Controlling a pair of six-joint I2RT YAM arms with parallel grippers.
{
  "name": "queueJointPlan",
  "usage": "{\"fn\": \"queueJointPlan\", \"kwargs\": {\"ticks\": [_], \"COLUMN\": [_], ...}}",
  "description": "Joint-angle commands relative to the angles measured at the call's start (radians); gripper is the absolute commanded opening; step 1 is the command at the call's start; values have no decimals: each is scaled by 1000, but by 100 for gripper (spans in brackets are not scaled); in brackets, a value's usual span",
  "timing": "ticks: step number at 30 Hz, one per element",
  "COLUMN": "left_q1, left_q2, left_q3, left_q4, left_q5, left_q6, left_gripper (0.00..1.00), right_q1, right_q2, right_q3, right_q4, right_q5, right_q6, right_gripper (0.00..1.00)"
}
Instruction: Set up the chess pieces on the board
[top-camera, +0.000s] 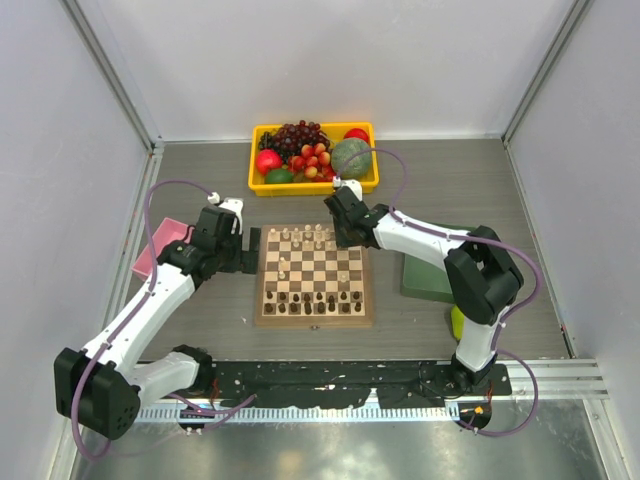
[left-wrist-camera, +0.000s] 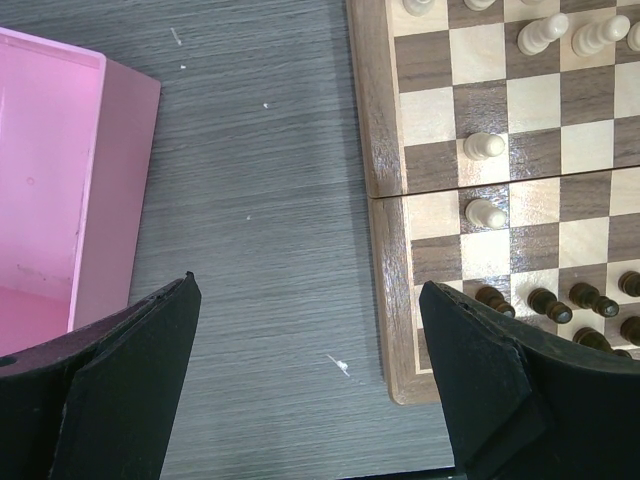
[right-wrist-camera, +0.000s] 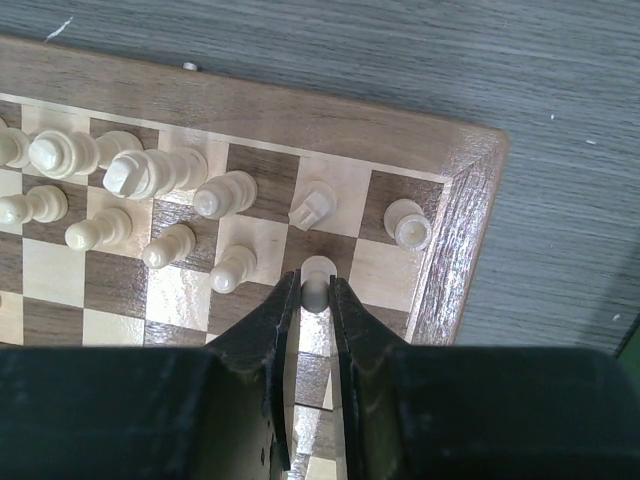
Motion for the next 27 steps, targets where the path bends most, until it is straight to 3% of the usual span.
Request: {"fn": "queueJointPlan", "kwargs": {"ticks": [1, 15, 27], "left_q1": [2, 2, 2], "left_q2": [0, 3, 6], "left_q3": [1, 1, 1], "left_q4": [8, 8, 8], "left_q5": [16, 20, 31], "left_q6": [-10, -10, -10], "left_gripper": [100, 100, 100], "right_q1": [2, 2, 7], "right_q2": [16, 32, -43], "right_q3": [32, 35, 38], "right_q4": [38, 41, 8], "right_q5": [33, 27, 15], "right_q6": [3, 5, -6], "right_gripper": [19, 24, 42]}}
